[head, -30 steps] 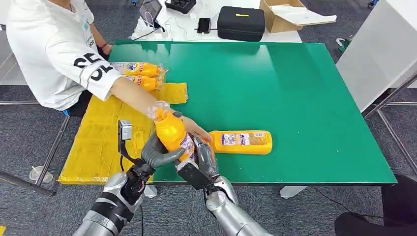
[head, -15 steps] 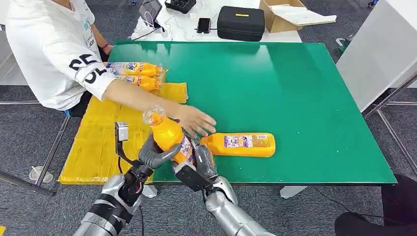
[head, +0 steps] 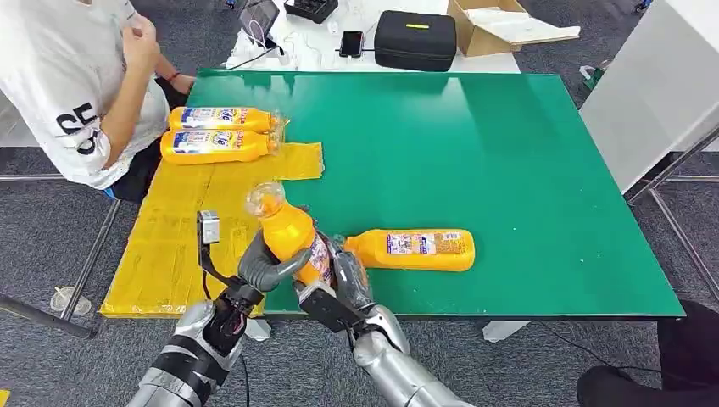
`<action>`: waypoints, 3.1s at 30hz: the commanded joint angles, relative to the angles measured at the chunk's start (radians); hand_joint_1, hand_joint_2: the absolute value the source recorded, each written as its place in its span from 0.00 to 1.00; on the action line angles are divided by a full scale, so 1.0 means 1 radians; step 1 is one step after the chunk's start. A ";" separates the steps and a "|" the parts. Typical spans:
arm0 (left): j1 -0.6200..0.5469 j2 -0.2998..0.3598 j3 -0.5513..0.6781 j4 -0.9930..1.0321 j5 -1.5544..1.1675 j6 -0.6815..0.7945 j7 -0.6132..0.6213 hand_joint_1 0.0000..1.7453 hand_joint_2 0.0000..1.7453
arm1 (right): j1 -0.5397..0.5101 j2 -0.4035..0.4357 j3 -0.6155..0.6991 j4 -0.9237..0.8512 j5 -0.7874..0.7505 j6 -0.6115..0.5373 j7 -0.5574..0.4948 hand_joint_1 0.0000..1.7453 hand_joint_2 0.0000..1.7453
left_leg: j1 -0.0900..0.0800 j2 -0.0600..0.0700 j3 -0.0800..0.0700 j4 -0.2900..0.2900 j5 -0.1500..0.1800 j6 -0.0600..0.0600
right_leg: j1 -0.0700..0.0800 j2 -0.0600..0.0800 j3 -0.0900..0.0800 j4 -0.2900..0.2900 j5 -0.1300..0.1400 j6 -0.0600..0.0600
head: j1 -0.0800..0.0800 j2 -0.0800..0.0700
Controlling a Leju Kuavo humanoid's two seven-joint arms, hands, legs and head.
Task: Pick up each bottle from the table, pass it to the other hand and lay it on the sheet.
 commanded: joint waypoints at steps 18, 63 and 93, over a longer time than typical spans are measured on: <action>-0.181 0.043 0.446 -0.258 -0.348 0.537 -0.202 1.00 1.00 | 0.157 -0.107 -0.088 -0.597 -0.133 0.117 0.011 0.00 0.00 | 0.001 0.000 0.002 0.001 -0.001 0.001 | 0.001 -0.001 0.003 0.000 -0.001 -0.001 | 0.000 0.000; -0.373 0.199 -0.130 0.516 -1.544 0.705 -0.193 1.00 1.00 | 0.062 -0.110 0.046 -0.497 -0.185 0.216 -0.028 0.00 1.00 | 0.000 0.003 0.004 0.000 -0.001 0.001 | 0.001 0.001 0.004 0.000 0.000 -0.001 | 0.000 0.000; -0.337 0.190 -0.084 0.541 -1.459 0.491 -0.153 0.00 0.00 | 0.039 -0.093 0.048 -0.390 -0.186 0.279 -0.027 0.00 1.00 | 0.000 0.002 0.006 -0.001 -0.001 0.001 | 0.000 0.001 0.006 -0.001 0.000 -0.001 | 0.000 0.000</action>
